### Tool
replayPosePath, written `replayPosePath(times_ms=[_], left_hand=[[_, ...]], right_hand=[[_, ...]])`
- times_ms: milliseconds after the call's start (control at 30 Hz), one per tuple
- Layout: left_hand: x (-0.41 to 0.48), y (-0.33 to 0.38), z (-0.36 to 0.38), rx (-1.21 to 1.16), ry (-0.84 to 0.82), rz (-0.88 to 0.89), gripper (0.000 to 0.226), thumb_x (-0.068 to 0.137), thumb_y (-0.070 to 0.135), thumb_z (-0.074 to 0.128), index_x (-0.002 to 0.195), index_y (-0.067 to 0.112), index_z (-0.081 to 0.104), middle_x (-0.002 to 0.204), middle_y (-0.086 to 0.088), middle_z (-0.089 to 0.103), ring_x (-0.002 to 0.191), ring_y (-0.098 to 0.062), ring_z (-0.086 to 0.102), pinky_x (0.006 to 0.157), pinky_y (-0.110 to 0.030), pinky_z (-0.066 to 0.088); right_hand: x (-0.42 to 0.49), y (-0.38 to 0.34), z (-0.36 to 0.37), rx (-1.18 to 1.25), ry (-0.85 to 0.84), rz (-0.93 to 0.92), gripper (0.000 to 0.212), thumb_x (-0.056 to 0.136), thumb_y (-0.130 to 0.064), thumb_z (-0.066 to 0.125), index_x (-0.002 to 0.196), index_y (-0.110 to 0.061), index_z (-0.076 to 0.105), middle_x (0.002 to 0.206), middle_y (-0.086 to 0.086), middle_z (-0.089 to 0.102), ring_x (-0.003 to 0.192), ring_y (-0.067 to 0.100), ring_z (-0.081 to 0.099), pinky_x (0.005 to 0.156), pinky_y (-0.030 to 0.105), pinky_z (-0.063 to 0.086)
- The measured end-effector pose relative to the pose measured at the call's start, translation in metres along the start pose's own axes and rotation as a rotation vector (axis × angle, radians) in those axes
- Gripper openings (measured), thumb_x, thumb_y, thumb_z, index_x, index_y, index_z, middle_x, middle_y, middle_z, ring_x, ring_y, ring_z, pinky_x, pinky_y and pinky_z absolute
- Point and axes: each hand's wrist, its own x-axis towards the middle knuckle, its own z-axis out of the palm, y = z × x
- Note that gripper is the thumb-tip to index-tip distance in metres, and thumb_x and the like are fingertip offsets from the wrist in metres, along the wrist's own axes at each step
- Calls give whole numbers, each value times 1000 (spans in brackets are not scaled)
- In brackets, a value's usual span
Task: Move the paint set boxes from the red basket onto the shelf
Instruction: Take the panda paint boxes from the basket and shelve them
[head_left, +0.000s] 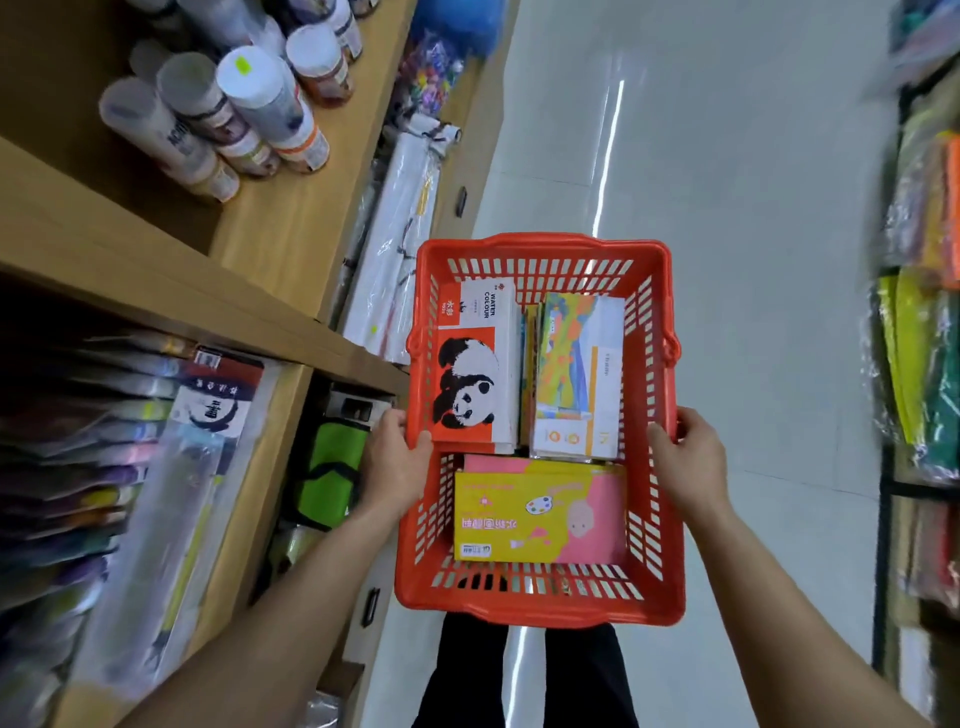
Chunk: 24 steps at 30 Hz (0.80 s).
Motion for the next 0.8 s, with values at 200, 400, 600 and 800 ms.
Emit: replayPosePath(times_ms=[200,400,600,800], left_hand=[[1,-2,-3,-44,-37,53,12,93,25,62,101,30,55,98,1,68,92,-24,66,83,-49,55],[18,7,-11,-173,-17,104,19,94,24,63,104,41,61,79,23,70,71,7,67,59,-9,46],[14,0,-13,-247,-86,182,28,99,19,56,107,45,64,89,0,74,79,-24,72,73,-45,60],[14,-8,-9,-240,-85,236,32,101,19,54,124,39,63,102,5,66,83,-6,66,73,-33,57]], right_hand=[[-24,-53,20,-245,325,-346,55,87,-30,61,136,-7,55,122,19,60,112,36,55,92,43,43],[-17,-95,132,-94,-387,-282,67,99,-35,62,152,-4,36,149,18,44,139,32,43,112,39,38],[-6,-96,171,146,-305,-113,80,94,-27,70,155,0,26,158,18,42,146,32,41,118,48,36],[-5,-88,176,196,-181,-84,75,83,-27,79,146,-6,46,141,15,58,133,32,53,109,50,45]])
